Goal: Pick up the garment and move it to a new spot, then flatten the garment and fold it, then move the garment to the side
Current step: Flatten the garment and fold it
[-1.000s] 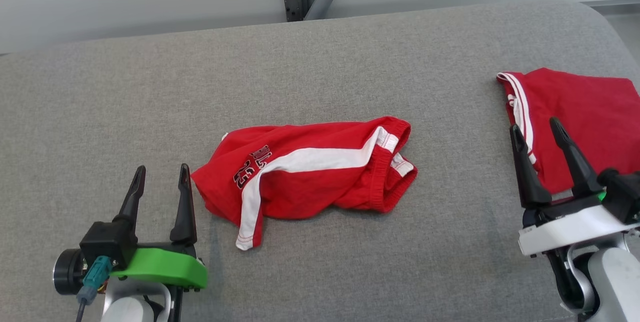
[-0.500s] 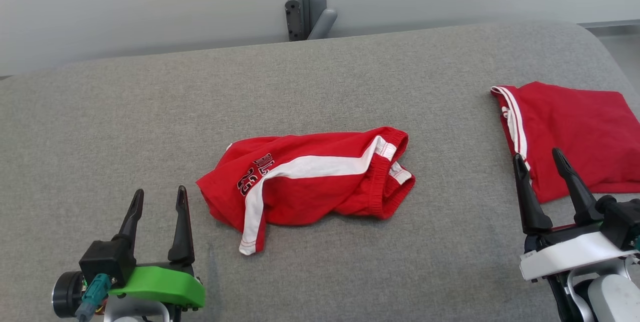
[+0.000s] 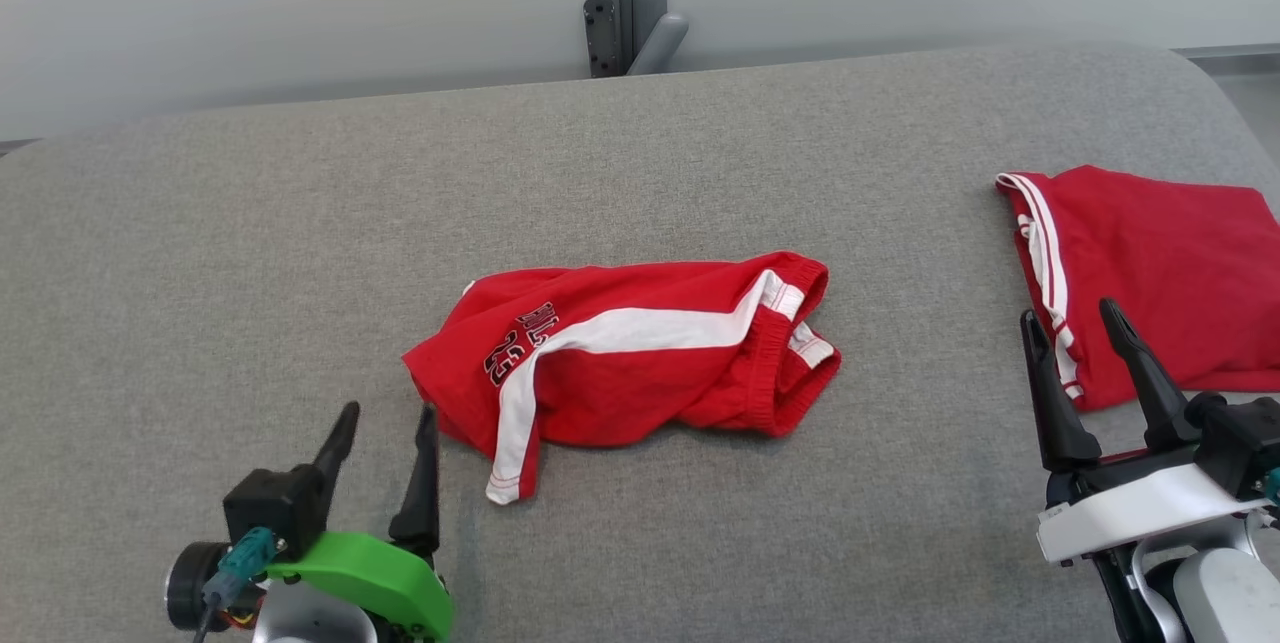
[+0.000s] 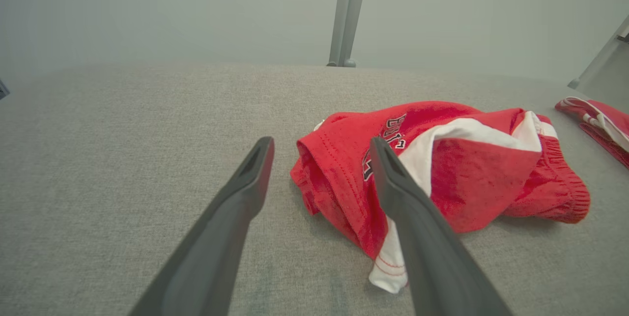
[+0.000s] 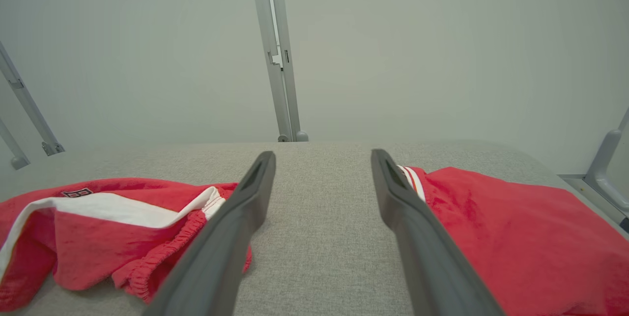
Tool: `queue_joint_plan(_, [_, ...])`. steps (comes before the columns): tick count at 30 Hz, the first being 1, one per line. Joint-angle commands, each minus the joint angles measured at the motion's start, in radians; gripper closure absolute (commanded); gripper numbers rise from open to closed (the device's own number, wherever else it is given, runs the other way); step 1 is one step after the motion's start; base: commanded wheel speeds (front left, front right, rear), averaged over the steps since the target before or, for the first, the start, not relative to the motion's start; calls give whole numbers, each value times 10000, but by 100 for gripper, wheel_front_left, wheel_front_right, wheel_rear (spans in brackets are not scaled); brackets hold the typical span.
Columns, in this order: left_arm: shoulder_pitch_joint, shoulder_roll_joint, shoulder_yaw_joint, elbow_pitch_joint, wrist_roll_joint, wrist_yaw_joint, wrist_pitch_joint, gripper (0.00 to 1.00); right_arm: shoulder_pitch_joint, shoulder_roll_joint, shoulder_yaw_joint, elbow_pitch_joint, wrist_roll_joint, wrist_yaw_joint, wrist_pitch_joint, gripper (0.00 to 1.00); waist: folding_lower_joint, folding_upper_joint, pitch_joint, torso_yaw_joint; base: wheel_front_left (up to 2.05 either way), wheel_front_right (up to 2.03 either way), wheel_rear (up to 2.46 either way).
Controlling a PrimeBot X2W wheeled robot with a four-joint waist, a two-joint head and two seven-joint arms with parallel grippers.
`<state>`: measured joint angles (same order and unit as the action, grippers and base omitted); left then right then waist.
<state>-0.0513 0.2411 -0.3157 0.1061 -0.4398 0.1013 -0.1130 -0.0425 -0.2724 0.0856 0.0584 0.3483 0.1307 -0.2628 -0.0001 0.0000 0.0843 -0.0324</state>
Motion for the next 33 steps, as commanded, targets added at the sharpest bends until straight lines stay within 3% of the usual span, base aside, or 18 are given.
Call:
queue_joint_plan(1, [-45, 35, -150, 164, -132, -165, 296, 0, -44, -65, 44, 16, 7, -2, -42, 0, 1, 0, 59, 0, 0, 0, 0])
queue_joint_plan(7, [-51, -304, -906, 965, -474, -761, 1195, 0, -239, -125, 278, 57, 98, -2, -39, 0, 1, 0, 381, -46, 0, 0, 0])
queue_joint_plan(18, [-600, -521, -985, 2255, -840, -1289, 839, 0, -471, -262, 501, 98, 253, -2, -41, 0, 1, 0, 636, -160, 0, 0, 0])
queue_joint_plan(19, [-641, -509, -997, 2307, -852, -1367, 799, 53, -472, -271, 500, 110, 262, -2, -41, 0, 1, 0, 641, -164, 0, 0, 0])
queue_joint_plan(20, [-676, -477, -994, 2351, -879, -1411, 760, 93, -478, -275, 499, 119, 271, -2, -41, 0, 1, 0, 644, -168, 0, 0, 0])
queue_joint_plan(21, [-695, -443, -981, 2376, -899, -1441, 717, 100, -481, -275, 504, 132, 276, -2, -41, 0, 1, 0, 642, -171, 0, 0, 0])
queue_joint_plan(27, [-764, -281, -957, 2273, -854, -1414, 682, 100, -800, -487, 1001, 341, 350, -2, 163, 0, 1, 0, 767, -92, 0, 0, 0])
queue_joint_plan(33, [-1116, -309, -1054, 2062, -684, -1313, 681, 100, -1977, -1004, 2497, 920, 628, -2, 609, 0, 1, 0, 1295, 326, 0, 0, 0])
